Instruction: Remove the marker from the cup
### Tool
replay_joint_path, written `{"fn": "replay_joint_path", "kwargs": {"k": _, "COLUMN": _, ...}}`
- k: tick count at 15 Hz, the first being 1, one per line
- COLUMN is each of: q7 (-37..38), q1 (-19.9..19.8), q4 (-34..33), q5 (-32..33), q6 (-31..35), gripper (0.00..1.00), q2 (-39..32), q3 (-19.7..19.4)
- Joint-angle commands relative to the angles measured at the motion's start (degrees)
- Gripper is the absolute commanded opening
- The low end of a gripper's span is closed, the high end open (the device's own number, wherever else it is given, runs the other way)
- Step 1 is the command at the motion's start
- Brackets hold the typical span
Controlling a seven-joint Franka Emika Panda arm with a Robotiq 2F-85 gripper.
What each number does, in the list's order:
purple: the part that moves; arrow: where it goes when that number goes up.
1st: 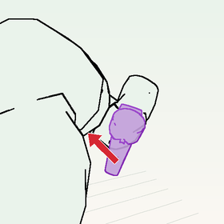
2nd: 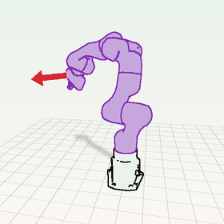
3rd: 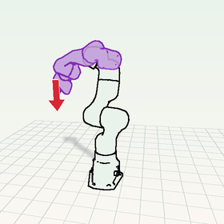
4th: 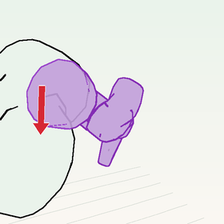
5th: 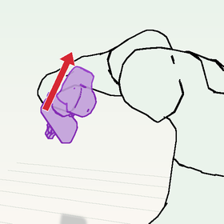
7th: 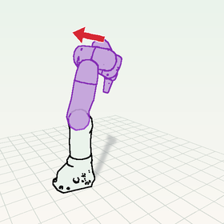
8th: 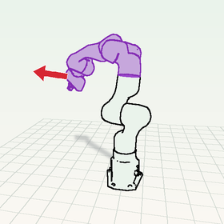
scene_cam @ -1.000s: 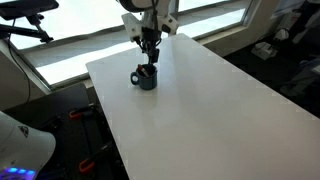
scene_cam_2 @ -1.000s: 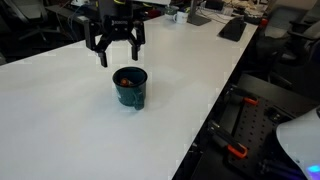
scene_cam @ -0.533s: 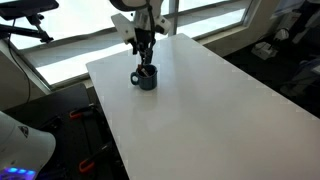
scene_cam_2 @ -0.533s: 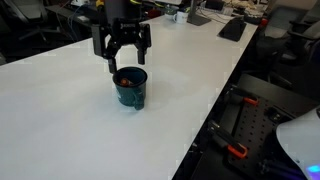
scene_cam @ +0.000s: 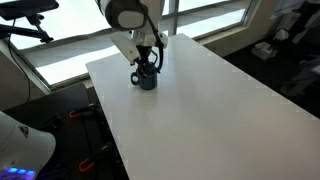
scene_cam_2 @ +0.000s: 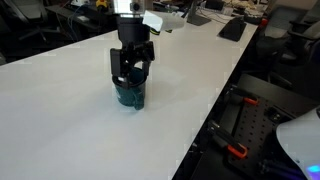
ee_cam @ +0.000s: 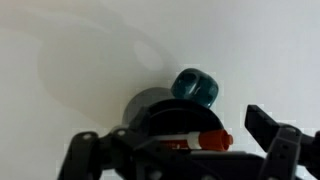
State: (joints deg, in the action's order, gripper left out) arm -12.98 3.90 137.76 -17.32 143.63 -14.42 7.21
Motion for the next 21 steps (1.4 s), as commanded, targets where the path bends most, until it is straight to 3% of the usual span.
{"fn": "replay_joint_path", "kwargs": {"k": 1, "q7": -3.4, "q1": -1.9, "q4": 1.0, "q5": -4.3, "q6": 4.8, "gripper": 1.00, "q2": -1.1, "q3": 2.4}}
{"fn": "replay_joint_path", "kwargs": {"k": 6, "q7": -6.1, "q1": -3.2, "q4": 1.0, "q5": -6.2, "q6": 4.2, "gripper": 1.00, "q2": -1.2, "q3": 4.5}}
{"fn": "replay_joint_path", "kwargs": {"k": 16, "q7": -4.1, "q1": -1.5, "q4": 0.6, "q5": 0.3, "q6": -6.3, "gripper": 1.00, "q2": 5.2, "q3": 3.5}}
{"fn": "replay_joint_path", "kwargs": {"k": 20, "q7": -3.7, "q1": -0.5, "q4": 0.2, "q5": 3.2, "q6": -8.0, "gripper": 1.00, "q2": 7.3, "q3": 3.1}}
{"fn": "replay_joint_path", "kwargs": {"k": 21, "q7": -4.6, "q1": -0.9, "q4": -0.1, "q5": 1.5, "q6": -6.1, "gripper": 1.00, "q2": 5.1, "q3": 3.1}}
